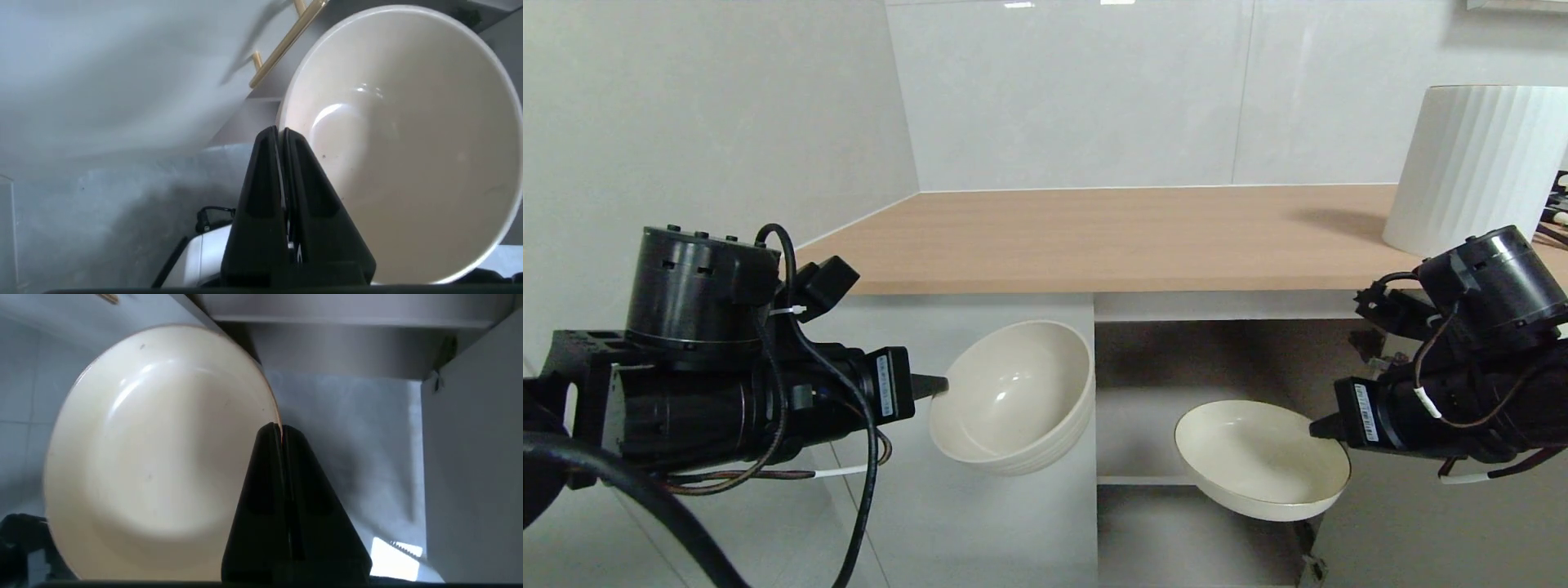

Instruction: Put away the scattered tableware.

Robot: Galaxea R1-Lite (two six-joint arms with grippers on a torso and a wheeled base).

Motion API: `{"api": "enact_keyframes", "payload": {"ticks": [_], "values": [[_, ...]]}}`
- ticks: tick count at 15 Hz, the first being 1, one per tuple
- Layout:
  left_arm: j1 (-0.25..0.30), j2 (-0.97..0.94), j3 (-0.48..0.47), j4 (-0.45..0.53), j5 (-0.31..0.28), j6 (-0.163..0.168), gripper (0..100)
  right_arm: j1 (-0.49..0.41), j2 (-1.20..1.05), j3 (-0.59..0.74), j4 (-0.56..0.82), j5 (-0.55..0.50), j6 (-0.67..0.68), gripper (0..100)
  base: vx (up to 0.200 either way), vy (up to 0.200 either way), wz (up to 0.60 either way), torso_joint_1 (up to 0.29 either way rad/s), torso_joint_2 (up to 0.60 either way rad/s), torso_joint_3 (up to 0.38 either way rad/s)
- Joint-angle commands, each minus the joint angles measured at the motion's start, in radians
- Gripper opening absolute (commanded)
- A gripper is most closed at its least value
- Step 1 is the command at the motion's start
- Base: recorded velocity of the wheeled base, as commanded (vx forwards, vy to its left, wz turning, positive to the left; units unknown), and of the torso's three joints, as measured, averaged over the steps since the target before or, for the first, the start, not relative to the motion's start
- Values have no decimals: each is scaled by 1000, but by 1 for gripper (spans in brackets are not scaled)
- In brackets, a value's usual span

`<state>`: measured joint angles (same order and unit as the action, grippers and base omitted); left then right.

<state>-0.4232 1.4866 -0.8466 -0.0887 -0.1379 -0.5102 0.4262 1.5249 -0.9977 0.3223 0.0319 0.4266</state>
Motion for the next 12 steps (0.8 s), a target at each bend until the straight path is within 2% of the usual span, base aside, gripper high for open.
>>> {"api": "enact_keyframes", "payload": {"ticks": [1,4,6,8,9,12], "values": [[0,3,0,0,0,-1,0,0,4,2,0,0,0,0,0,0,0,-22,80,36],[0,3,0,1,0,-1,0,2,14,2,-2,2,-2,0,0,0,0,0,0,0],[0,9,1,6,-2,1,0,8,57,37,-29,2,-58,0,0,0,0,0,0,0],[0,15,1,7,0,1,0,22,123,122,-169,2,-78,0,0,0,0,0,0,0],[0,24,1,7,-2,1,0,28,209,191,-330,3,-77,0,0,0,0,0,0,0],[0,35,1,7,0,1,0,60,368,294,-595,-4,-78,0,0,0,0,0,0,0]]}}
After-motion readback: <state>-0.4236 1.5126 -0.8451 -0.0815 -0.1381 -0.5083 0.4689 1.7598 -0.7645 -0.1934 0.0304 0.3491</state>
